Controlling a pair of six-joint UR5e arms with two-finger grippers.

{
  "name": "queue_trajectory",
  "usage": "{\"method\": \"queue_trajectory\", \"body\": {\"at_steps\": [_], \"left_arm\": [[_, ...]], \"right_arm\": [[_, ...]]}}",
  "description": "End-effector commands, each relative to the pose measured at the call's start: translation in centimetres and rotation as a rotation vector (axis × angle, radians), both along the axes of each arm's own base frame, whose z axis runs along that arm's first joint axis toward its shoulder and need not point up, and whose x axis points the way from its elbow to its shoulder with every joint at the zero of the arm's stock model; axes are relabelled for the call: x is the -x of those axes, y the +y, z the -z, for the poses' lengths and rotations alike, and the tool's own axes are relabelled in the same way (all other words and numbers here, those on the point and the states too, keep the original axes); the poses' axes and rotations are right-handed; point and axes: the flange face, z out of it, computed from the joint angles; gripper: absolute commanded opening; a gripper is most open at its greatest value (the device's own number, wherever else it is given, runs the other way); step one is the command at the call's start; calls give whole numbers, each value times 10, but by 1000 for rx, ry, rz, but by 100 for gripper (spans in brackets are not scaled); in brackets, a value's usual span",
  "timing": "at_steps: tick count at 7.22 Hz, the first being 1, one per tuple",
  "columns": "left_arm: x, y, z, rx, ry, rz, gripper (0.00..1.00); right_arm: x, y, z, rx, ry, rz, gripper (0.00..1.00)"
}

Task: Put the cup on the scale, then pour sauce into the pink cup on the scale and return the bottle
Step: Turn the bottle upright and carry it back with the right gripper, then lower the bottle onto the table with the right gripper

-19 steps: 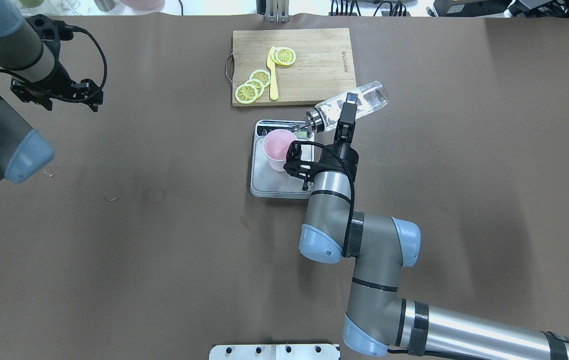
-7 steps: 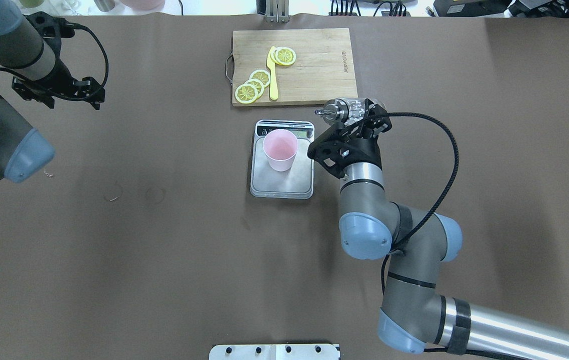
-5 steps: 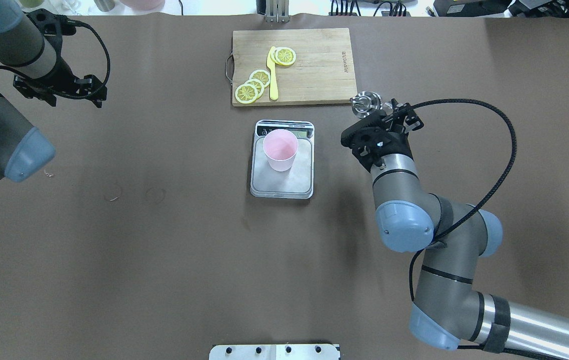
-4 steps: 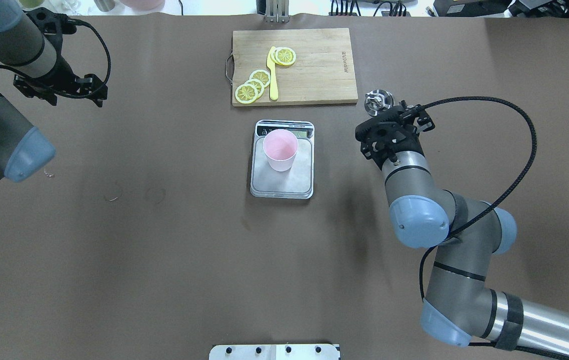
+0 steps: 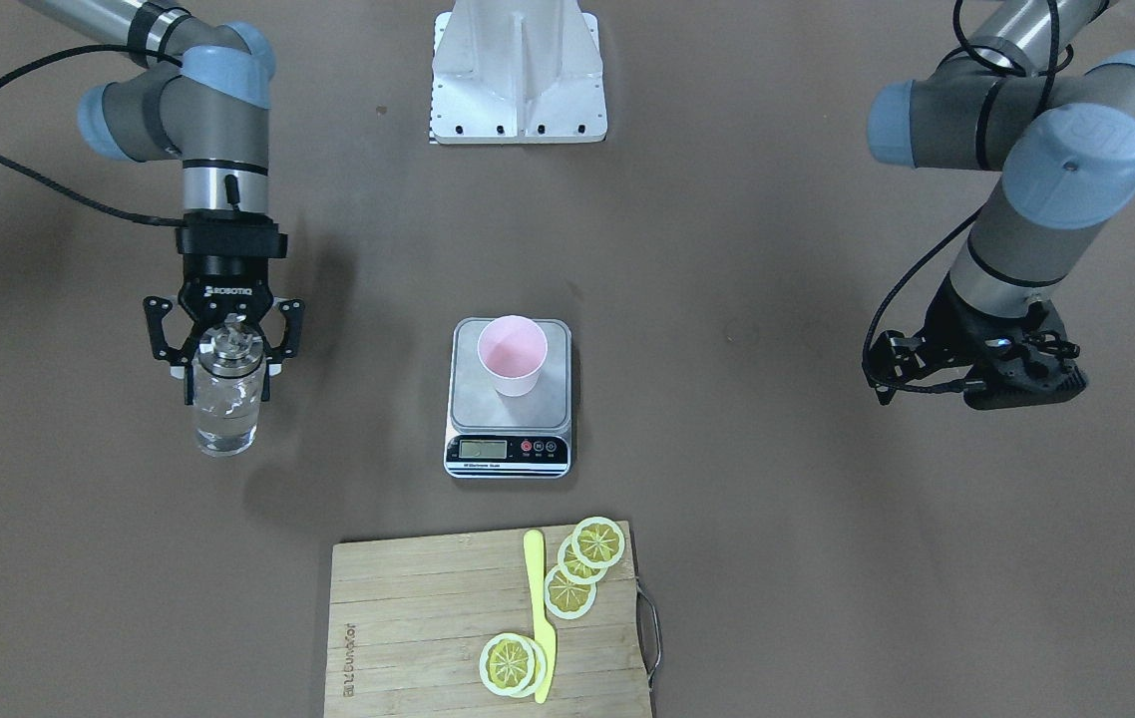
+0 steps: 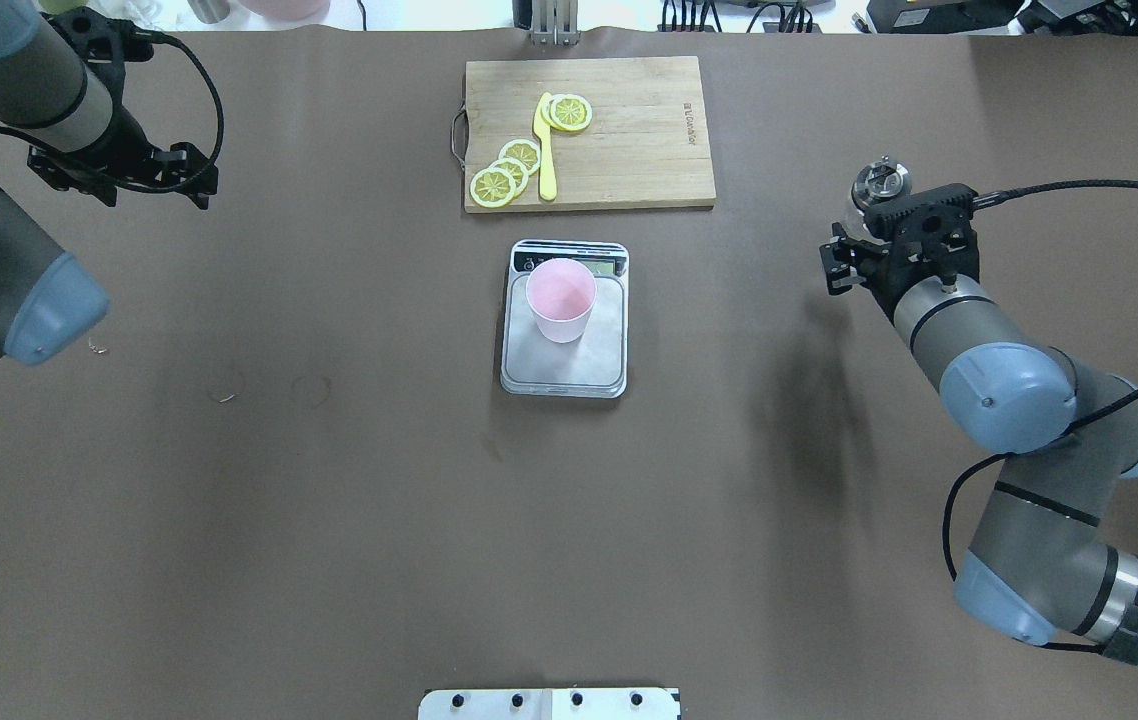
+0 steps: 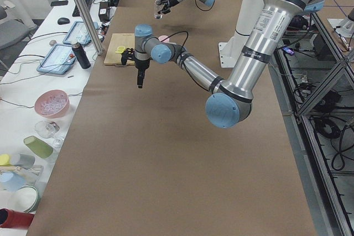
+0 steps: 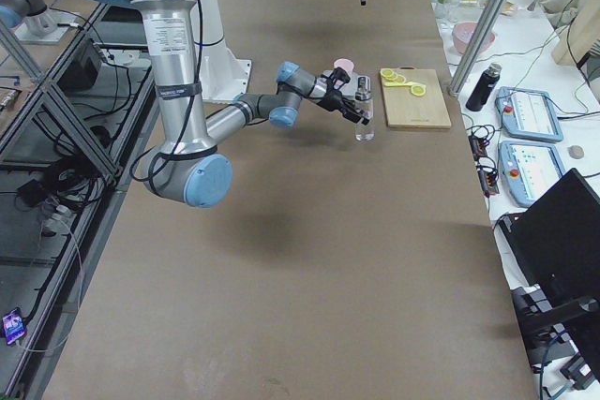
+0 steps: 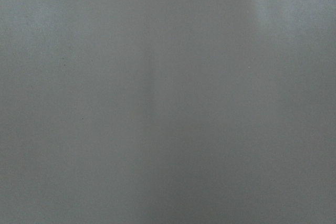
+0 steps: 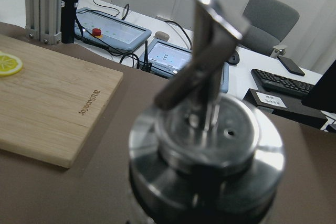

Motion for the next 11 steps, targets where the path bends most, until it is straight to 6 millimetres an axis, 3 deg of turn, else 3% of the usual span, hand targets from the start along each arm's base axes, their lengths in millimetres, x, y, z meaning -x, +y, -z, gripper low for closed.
{"method": "queue_trajectory", "body": {"at_steps": [1, 5, 9, 11], "left_arm": [[2, -1, 4, -19, -12, 14, 99], [2, -1, 2, -22, -18, 11, 99], [0, -1, 0, -18, -21, 9, 99], [0, -1, 0, -17, -22, 9, 99]], "right_arm": [[-38, -24, -17, 113, -106, 31, 0], [-35, -29, -32, 199, -180, 22, 0], [-27, -33, -68, 219, -181, 14, 0], [-24, -35, -71, 221, -172, 18, 0]]}}
